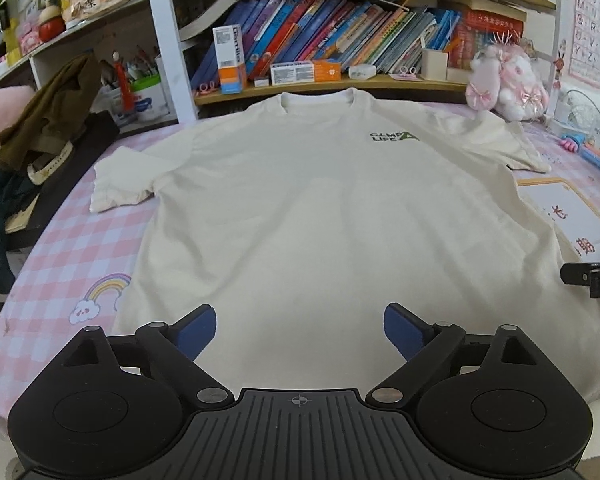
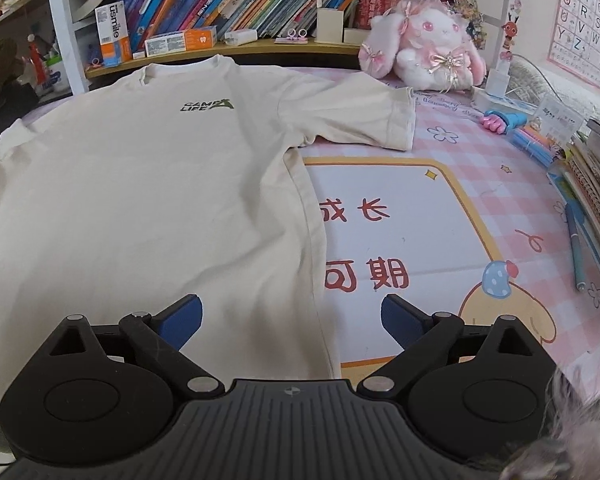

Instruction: Fold clothes

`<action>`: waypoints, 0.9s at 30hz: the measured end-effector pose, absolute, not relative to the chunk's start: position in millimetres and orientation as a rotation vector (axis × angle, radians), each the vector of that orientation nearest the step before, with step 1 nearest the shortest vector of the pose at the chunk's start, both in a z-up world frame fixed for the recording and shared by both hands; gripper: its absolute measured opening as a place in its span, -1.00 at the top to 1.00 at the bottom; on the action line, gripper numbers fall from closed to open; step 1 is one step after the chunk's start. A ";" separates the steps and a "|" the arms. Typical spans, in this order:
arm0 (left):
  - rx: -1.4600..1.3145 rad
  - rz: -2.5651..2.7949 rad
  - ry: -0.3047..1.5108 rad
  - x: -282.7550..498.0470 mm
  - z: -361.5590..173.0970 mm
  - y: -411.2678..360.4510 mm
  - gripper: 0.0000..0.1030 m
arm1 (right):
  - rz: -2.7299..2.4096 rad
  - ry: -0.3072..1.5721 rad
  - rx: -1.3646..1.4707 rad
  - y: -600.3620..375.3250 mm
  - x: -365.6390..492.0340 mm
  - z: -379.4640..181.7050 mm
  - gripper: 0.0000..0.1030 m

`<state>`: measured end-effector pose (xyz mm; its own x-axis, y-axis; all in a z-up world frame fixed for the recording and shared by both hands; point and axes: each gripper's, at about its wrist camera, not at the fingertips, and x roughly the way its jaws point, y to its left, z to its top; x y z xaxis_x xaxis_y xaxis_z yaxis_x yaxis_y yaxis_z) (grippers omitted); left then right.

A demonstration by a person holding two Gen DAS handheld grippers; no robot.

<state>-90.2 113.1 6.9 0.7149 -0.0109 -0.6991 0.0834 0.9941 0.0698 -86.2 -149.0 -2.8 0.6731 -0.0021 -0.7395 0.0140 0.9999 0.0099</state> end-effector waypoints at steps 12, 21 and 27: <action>0.179 -0.218 0.731 -49.6 7.3 153.1 -0.82 | -0.190 0.811 0.086 -118.9 -84.5 3.1 -0.90; 0.100 -0.254 0.743 -7.2 5.6 227.5 -0.85 | -0.223 0.814 0.078 -38.3 -77.4 -0.7 -0.93; -0.016 -0.242 0.775 17.7 0.7 267.7 -0.85 | -0.267 0.817 0.076 -5.4 -77.0 -1.6 -0.93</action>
